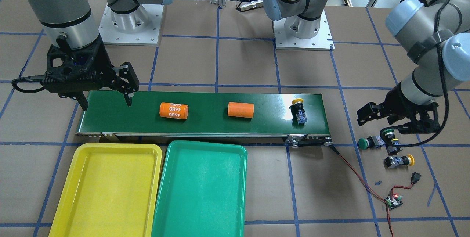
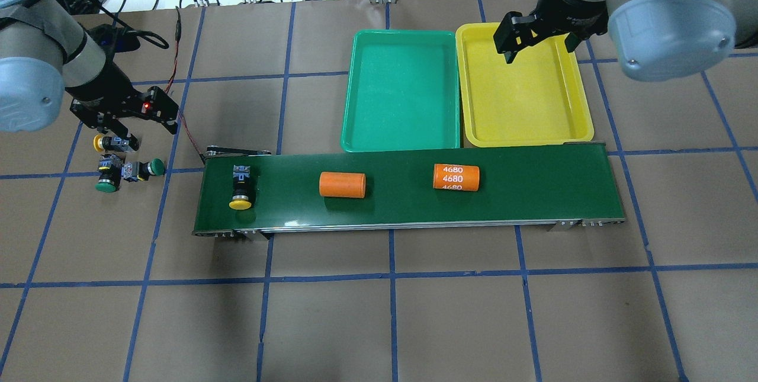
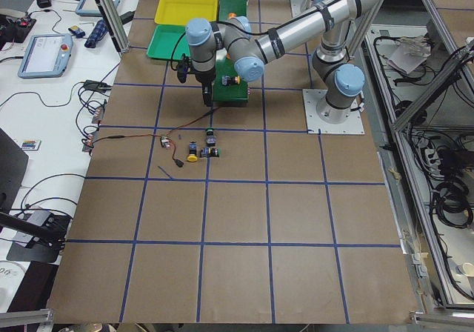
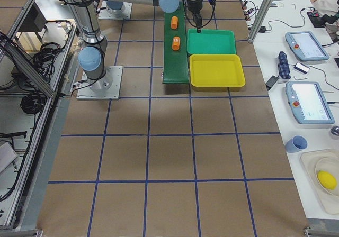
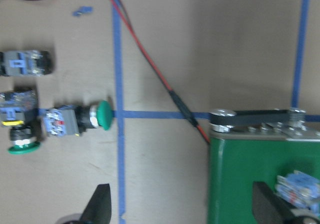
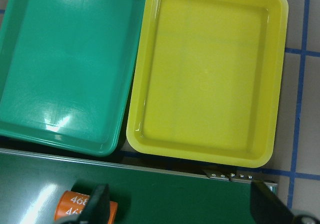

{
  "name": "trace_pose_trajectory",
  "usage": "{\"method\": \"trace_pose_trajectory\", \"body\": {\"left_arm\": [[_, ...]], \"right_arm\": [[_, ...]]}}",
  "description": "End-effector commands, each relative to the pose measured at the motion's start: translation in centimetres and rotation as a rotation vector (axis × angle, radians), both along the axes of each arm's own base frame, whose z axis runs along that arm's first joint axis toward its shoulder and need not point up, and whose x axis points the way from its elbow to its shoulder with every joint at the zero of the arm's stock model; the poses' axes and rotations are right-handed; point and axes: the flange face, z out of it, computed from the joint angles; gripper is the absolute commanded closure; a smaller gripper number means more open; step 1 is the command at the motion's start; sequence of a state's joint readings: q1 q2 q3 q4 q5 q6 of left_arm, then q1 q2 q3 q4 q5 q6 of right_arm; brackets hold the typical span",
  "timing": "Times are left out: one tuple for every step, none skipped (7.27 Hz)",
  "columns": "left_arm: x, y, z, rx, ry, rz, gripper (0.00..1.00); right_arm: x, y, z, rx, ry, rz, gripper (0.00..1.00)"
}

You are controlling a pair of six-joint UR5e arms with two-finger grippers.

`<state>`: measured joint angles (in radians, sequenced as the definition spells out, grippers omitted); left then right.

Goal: Sort buttons by color to trays
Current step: 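Return the left gripper to the pile and grasp another yellow-capped button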

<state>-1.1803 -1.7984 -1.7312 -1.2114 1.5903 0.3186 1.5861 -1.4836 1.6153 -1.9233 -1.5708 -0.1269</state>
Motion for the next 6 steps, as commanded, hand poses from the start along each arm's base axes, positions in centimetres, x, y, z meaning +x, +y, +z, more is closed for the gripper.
{"method": "trace_pose_trajectory", "body": {"left_arm": [[3.3, -2.8, -2.4, -0.104, -0.089, 0.102, 0.0], [5.1, -3.8, -5.0, -0.12, -0.09, 0.167, 0.0], [6.5, -4.3, -7.0, -0.125, -0.089, 0.201, 0.0], [8.4, -4.4, -8.4, -0.131, -0.088, 0.24, 0.0], [9.7, -4.2, -9.6, -0.126, -0.053, 0.314, 0.0], [10.1, -4.5, -9.8, -0.134, -0.038, 0.358, 0.0]], "right_arm": [[0.0, 0.0, 0.1, 0.0, 0.0, -0.001, 0.0], [0.0, 0.0, 0.0, 0.001, 0.0, -0.001, 0.0], [0.0, 0.0, 0.0, 0.001, 0.0, -0.001, 0.0], [0.0, 0.0, 0.0, 0.0, 0.0, -0.001, 0.0], [0.0, 0.0, 0.0, 0.0, 0.0, -0.001, 0.0], [0.0, 0.0, 0.0, 0.001, -0.001, -0.003, 0.0]]}}
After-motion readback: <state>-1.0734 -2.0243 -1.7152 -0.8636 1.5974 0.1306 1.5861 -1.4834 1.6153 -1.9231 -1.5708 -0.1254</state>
